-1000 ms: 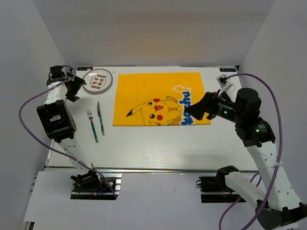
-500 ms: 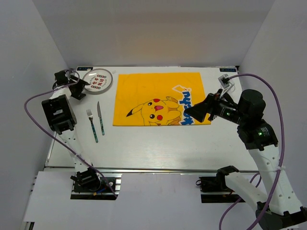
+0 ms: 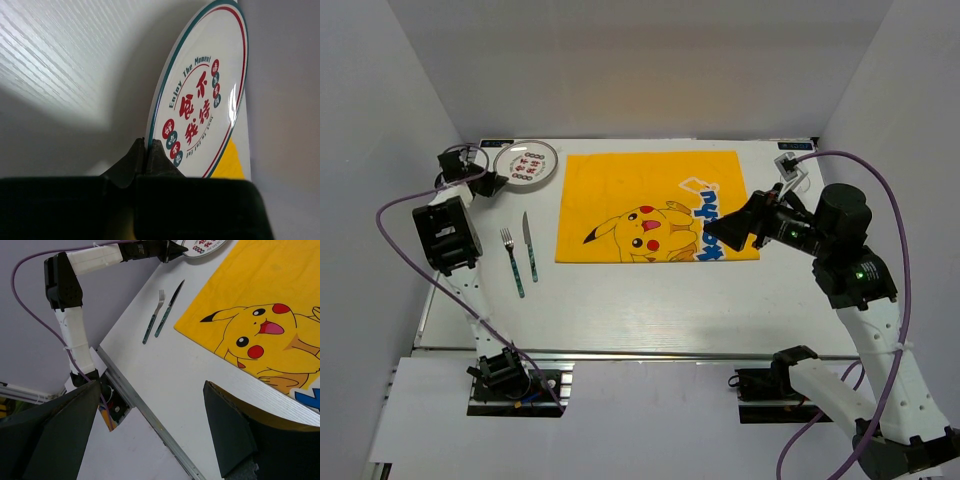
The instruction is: Set the dinner table for one person
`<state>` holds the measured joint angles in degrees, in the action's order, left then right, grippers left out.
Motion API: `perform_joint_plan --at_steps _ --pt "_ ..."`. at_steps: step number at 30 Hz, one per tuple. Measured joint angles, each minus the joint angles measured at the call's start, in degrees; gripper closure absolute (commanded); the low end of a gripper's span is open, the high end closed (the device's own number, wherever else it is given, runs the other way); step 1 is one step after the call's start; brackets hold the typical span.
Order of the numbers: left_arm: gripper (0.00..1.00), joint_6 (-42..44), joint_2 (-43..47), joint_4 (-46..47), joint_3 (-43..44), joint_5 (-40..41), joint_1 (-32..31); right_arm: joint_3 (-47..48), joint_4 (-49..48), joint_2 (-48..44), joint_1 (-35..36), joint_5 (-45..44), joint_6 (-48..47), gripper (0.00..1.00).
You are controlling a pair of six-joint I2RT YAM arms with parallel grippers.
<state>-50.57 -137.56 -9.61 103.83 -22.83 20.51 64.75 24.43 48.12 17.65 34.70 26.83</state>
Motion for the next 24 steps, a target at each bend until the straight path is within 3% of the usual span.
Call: perform_joint_plan --at_steps 7,13,18,24 --pt "1.0 -2.6 6.2 7.5 -9.7 -2.6 -1.4 0.0 -0.3 -0.2 0.0 -0.4 1.0 0.11" --pt "1.0 -3.6 21.2 13.4 -18.1 -3.7 -5.9 -1.0 -0.9 -1.3 0.0 -1.5 1.6 0.11" --pt "1.0 -3.5 30.2 19.9 -22.9 -4.7 -15.2 -2.0 -0.9 -1.6 0.0 -3.6 2.0 0.11" --pt "1.0 -3.5 26.3 23.6 -27.8 -6.9 -29.1 -2.0 -0.6 -2.3 0.0 -7.8 3.3 0.11"
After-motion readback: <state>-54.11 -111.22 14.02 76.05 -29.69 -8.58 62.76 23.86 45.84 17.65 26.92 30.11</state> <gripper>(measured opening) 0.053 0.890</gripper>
